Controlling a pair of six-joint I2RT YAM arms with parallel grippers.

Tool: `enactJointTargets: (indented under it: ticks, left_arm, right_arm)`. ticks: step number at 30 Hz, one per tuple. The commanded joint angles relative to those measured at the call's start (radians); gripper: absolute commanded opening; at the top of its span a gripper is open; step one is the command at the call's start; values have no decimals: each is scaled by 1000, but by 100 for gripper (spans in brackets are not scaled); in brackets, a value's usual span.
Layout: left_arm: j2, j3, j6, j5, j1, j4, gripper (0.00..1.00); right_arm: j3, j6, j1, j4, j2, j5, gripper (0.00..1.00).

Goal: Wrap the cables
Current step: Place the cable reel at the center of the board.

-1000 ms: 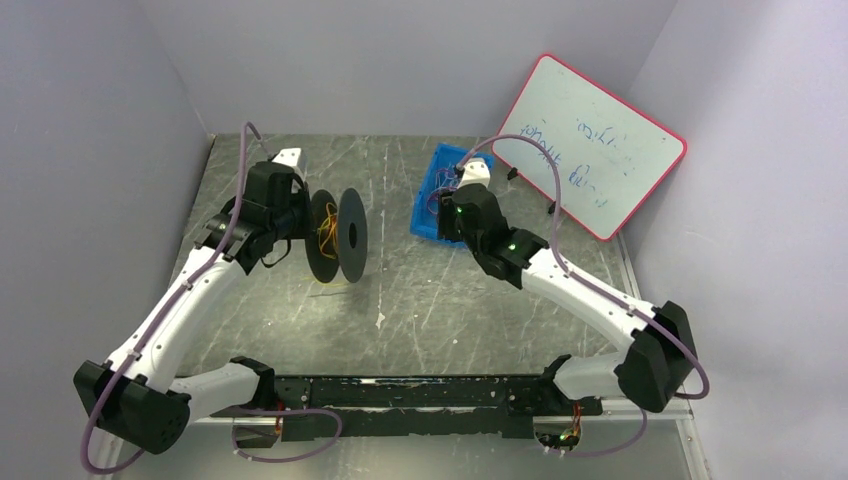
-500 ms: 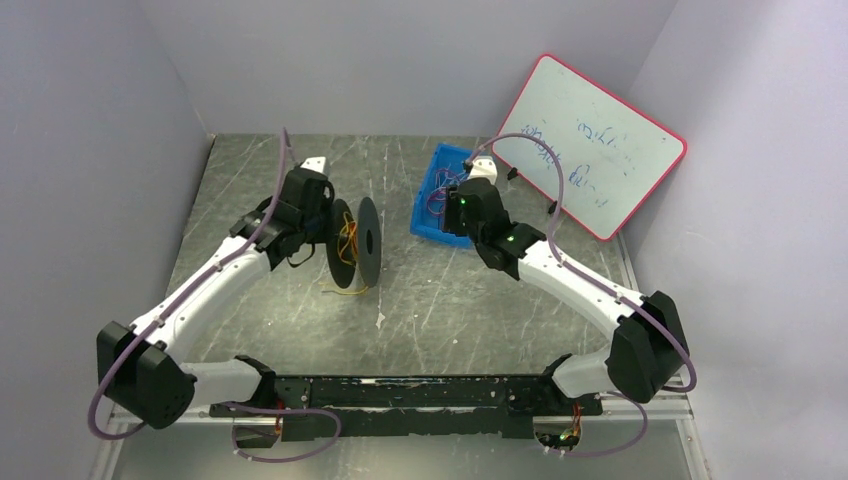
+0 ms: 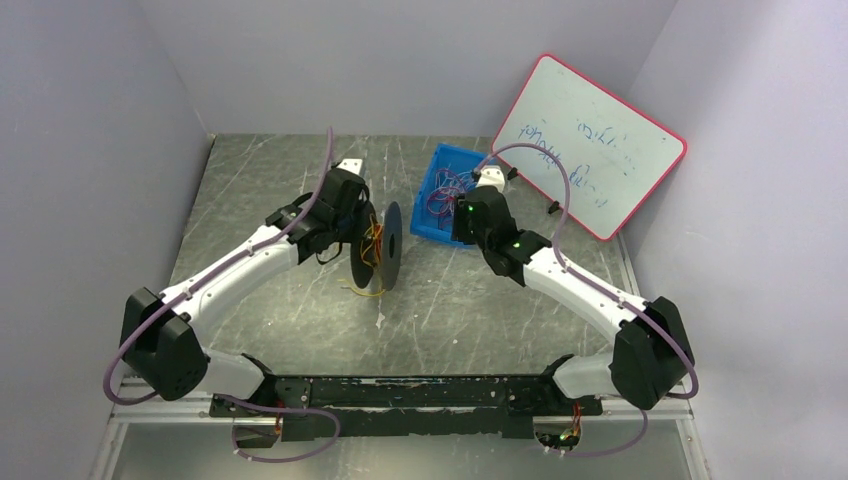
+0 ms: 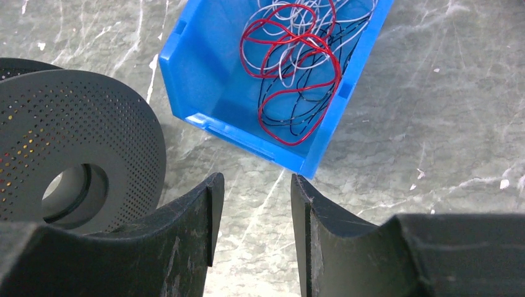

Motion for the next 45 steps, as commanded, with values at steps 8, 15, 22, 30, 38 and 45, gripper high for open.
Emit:
enactJointTargets:
  ticks: [8,15,22,30,38,45]
  left_arm:
    - [18,70,11,-88,-94,70,7]
    - [64,102,13,-106,-122,71,7]
    - [91,137,23,-119,-141,65,17]
    - [89,156,25,-119,-147,52,36]
    - [63,211,43,-170,-148,11,50]
    - [-21,268,85,-225,-149,-77,60]
  right_arm:
    - [-15,6,-24,43,-14,-28,48]
    - [-17,8,-29,47,-10,-42,48]
    - [-19,7,-36,48,-5,-45,48]
    - [-12,12,-45,54,8,-56,50]
    - [37,24,-51,48,37,-44,51]
    - [171,5,-64,14,128,-15,51]
